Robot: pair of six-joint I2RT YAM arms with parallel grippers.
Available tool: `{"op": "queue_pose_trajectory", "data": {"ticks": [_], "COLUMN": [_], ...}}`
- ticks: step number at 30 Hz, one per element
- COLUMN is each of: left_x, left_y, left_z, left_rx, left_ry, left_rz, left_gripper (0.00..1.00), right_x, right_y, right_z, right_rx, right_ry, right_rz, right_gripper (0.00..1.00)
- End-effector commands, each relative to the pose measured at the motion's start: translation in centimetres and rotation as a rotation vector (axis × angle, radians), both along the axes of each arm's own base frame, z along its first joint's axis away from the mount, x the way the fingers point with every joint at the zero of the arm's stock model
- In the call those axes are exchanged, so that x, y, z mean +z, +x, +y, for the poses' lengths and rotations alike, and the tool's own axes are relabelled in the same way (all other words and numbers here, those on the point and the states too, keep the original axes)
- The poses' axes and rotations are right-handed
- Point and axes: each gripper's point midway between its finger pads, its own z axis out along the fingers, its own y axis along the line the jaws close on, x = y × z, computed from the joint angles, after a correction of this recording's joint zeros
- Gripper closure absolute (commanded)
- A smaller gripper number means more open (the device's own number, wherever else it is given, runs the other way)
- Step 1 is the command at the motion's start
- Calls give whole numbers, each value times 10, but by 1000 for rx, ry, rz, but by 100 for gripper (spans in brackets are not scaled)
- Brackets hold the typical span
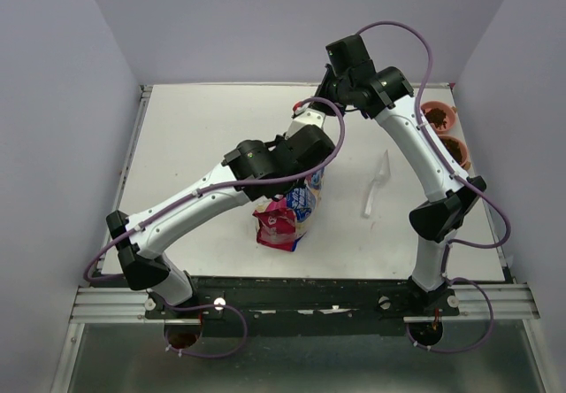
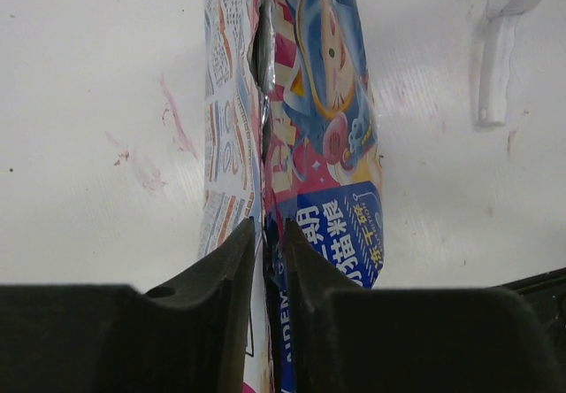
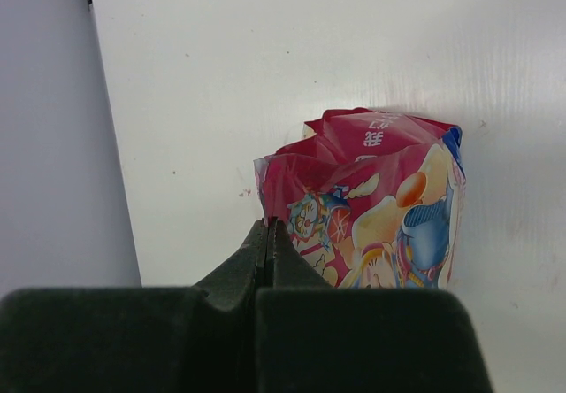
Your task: Serve the pet food
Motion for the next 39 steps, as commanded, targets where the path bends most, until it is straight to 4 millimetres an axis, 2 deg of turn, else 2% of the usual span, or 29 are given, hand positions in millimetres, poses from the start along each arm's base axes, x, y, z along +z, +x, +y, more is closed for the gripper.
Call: {"op": "queue_pose_trajectory", "data": {"ticks": [1, 2, 3, 4, 10, 11, 13, 15, 18, 21, 27, 28, 29, 31, 34, 37, 39], "left_x": [8, 8, 8, 10, 13, 14, 13, 13, 10, 9, 8, 7, 6, 3, -5, -8, -5], "left_y": [-9, -10, -11, -12, -20, -22, -26, -29, -34, -41, -51, -53, -54, -57, -61, -64, -64], "left_z": [14, 15, 15, 15, 17, 20, 24, 28, 32, 32, 29, 32, 33, 35, 35, 33, 34], "left_rx": [9, 14, 17, 18, 15, 27, 47, 55, 55, 45, 24, 32, 34, 35, 24, 15, 16], "left_ry": [49, 59, 62, 56, 31, 27, 20, 15, 12, 14, 25, 26, 30, 31, 44, 43, 33], "left_rz": [-12, -12, -13, -18, -8, 0, 20, 28, 40, 53, 69, 76, 79, 85, 109, 117, 100], "left_gripper": [81, 93, 99, 100, 100, 98, 82, 80, 85, 100, 100, 88, 82, 80, 83, 100, 100], "right_x": [33, 35, 36, 35, 34, 34, 34, 33, 31, 31, 30, 30, 30, 31, 32, 30, 29], "right_y": [25, 25, 25, 26, 25, 26, 25, 25, 25, 26, 26, 26, 26, 26, 26, 27, 27], "right_z": [-8, -8, -8, -8, -9, -9, -10, -9, -9, -8, -8, -9, -9, -9, -8, -8, -8], "right_rx": [-64, -65, -67, -64, -66, -66, -64, -62, -62, -59, -59, -59, -58, -58, -55, -55, -53], "right_ry": [47, 52, 50, 49, 45, 46, 44, 44, 44, 46, 46, 45, 47, 49, 51, 49, 48], "right_rz": [-140, -144, -147, -146, -144, -146, -147, -143, -140, -140, -138, -137, -137, -140, -140, -138, -136], "right_gripper": [100, 100, 100, 100, 99, 100, 99, 100, 100, 99, 99, 99, 100, 99, 100, 99, 100]}}
